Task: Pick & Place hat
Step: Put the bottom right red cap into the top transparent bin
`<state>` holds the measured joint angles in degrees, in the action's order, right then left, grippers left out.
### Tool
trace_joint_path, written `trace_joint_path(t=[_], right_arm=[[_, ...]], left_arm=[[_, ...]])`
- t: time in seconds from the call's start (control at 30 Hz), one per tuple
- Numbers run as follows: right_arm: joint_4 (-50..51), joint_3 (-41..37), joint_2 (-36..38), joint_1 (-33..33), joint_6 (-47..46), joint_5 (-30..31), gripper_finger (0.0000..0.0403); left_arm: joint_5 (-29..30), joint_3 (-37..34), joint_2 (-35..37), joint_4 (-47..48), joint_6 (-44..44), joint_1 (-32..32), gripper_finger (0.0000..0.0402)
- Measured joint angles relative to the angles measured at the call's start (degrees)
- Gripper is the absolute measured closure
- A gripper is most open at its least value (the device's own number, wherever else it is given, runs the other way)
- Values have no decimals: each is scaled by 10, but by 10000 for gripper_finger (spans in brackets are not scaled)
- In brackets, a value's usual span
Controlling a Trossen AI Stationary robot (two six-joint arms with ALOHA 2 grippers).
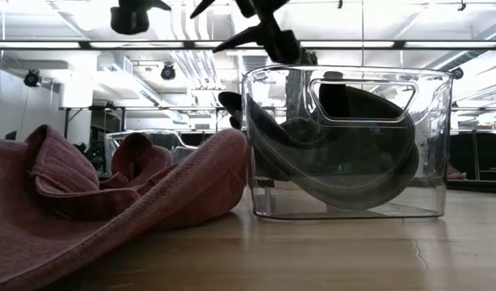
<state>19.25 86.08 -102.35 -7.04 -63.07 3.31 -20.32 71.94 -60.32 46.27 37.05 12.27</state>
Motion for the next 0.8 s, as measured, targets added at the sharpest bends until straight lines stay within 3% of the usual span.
trace_joint_path(t=[0.2,0.3,0.4,0.63,0.8], right_arm=[[14,7,-8,-28,-94,-159,184],[29,6,-5,-55,-133,-190,184],[31,5,7,-88,-173,-180,184],[35,5,17,-189,-312,-51,184],[63,5,-6,-236,-387,3,184]], left_arm=[[0,0,30,-7,0,0,232],[-2,0,38,-10,-5,0,232],[-7,0,40,-9,-7,0,232],[-7,0,38,-8,-29,0,232],[-8,0,38,-9,-32,0,232]])
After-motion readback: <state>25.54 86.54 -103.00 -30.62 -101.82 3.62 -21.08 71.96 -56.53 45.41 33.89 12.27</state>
